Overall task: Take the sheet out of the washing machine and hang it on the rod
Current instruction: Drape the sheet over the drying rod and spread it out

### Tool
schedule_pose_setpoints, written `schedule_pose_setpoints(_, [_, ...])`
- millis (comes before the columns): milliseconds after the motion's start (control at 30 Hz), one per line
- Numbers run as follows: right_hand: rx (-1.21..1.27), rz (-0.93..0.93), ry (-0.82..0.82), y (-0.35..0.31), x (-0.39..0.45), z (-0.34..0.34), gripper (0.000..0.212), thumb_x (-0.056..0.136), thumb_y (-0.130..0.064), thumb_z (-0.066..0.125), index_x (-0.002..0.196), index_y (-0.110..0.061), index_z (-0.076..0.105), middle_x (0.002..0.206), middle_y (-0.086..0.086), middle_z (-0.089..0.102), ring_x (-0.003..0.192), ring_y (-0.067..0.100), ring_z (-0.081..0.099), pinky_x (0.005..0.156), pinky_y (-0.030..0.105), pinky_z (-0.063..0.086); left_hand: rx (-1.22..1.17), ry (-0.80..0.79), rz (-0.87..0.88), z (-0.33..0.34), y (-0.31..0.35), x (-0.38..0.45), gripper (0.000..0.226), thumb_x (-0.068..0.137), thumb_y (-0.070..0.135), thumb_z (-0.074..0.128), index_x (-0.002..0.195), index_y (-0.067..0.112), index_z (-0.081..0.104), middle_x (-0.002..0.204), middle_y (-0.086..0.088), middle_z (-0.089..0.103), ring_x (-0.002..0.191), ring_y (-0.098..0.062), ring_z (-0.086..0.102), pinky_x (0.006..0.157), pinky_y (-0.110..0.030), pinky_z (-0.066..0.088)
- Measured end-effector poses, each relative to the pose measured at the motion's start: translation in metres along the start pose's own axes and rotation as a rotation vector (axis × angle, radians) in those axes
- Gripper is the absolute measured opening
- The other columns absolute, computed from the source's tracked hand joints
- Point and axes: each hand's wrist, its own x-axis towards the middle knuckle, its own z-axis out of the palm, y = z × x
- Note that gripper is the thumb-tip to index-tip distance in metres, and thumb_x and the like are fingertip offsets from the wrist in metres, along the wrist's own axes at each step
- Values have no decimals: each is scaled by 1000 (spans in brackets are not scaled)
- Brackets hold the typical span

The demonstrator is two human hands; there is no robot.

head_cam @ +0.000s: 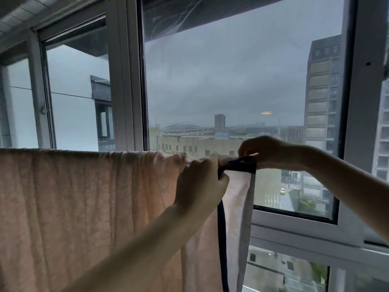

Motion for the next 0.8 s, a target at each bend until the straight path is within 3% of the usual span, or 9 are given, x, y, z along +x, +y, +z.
schedule_pose_setpoints(133, [5, -87, 242, 23, -11, 29, 21, 77, 2, 72, 83, -16, 64, 77, -1, 67, 75, 12, 61, 63, 20, 45, -87, -1, -18, 8, 3, -17, 8, 84, 17, 61, 91, 19, 60, 75, 5, 66, 66, -12, 63, 61, -32, 54])
schedule_pose_setpoints(267, [237, -173, 299, 49, -38, 69, 32, 76, -13, 76, 104, -22, 64, 96, -2, 70, 85, 2, 64, 75, 19, 50, -151, -32, -2, 21, 6, -56, 7, 87, 19, 65, 91, 19, 60, 77, 9, 66, 66, -3, 62, 62, -20, 55])
schedule_pose_setpoints(367, [360, -213, 319, 56, -58, 87, 22, 75, -28, 72, 90, -18, 60, 78, 1, 65, 74, 12, 62, 69, 24, 52, -179, -52, -31, 29, 2, -76, 6, 88, 24, 66, 90, 19, 61, 77, 11, 64, 65, -1, 61, 63, -16, 54])
schedule_pose_setpoints(500, [197, -217, 427, 51, -67, 105, 12, 86, -13, 65, 79, -19, 57, 74, -6, 62, 65, -1, 62, 63, 15, 49, -160, -55, -62, 35, -2, -90, 13, 89, 26, 66, 83, 16, 60, 69, 10, 61, 58, -3, 59, 57, -23, 53])
schedule_pose_setpoints(633, [29, -135, 510, 60, -75, 127, 8, 90, -17, 62, 82, -19, 64, 69, -16, 61, 60, -8, 60, 57, 7, 43, -181, -59, -86, 39, -5, -108, 16, 90, 20, 63, 77, 15, 56, 63, 7, 58, 54, -6, 56, 53, -26, 50])
schedule_pose_setpoints(700, [-80, -111, 552, 69, -84, 147, 8, 89, -19, 64, 82, -19, 68, 65, -15, 62, 57, -4, 58, 53, 11, 42, -189, -33, -92, 39, -4, -117, 20, 90, 18, 63, 73, 17, 51, 60, 7, 55, 52, -5, 53, 51, -14, 43])
schedule_pose_setpoints(800, [-60, -84, 569, 81, -97, 184, 10, 85, -18, 68, 78, -26, 68, 64, -15, 63, 57, 3, 59, 55, 20, 49, -191, -18, -111, 44, -5, -133, 21, 91, 18, 61, 73, 19, 50, 62, 7, 54, 53, -7, 52, 51, -12, 40])
